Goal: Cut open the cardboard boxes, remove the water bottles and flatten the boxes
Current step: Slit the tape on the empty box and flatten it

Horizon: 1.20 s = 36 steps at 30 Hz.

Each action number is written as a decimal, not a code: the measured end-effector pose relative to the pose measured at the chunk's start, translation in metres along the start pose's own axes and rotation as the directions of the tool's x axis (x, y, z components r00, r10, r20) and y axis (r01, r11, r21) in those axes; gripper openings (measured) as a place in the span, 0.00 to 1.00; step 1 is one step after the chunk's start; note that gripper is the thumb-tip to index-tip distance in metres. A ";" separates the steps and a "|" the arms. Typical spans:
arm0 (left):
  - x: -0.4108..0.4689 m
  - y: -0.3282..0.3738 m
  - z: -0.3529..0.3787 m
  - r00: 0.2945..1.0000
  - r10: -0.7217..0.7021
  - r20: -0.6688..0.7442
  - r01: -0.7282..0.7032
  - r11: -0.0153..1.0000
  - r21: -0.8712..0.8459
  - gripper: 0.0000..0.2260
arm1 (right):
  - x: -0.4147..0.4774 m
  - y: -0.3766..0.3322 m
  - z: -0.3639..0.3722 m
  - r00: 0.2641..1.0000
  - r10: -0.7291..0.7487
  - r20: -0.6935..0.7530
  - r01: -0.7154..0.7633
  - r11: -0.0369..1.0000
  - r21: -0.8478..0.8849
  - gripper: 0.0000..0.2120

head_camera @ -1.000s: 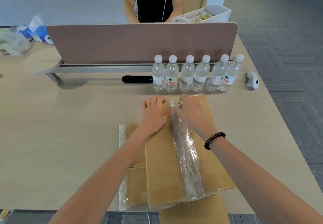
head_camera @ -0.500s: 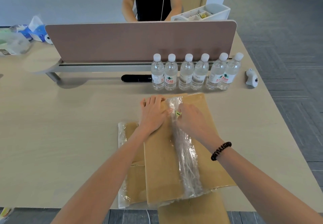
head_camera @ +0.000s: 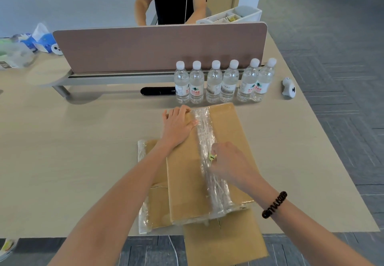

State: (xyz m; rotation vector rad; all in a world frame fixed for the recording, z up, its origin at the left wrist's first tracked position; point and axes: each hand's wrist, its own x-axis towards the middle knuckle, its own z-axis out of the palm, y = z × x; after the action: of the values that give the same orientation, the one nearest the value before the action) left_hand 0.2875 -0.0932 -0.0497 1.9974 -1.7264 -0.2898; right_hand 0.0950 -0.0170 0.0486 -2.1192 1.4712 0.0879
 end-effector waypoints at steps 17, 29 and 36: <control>-0.128 0.022 -0.028 0.937 0.170 0.306 -0.254 0.931 0.262 0.26 | -0.049 0.003 0.019 0.995 0.019 -0.098 -0.017 1.000 0.016 0.14; -0.170 0.027 -0.011 0.956 0.119 0.268 -0.213 0.909 0.358 0.27 | -0.063 0.010 0.012 0.998 0.062 -0.020 -0.058 0.987 0.148 0.14; -0.169 0.027 -0.008 0.964 0.120 0.236 -0.202 0.909 0.365 0.28 | -0.084 0.018 0.022 0.996 0.057 0.067 -0.066 0.988 0.140 0.15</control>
State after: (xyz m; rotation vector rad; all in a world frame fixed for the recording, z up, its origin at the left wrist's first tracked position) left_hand 0.2374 0.0708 -0.0548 2.1332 -2.2140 -0.1076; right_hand 0.0512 0.0599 0.0521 -1.9413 1.4622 0.0700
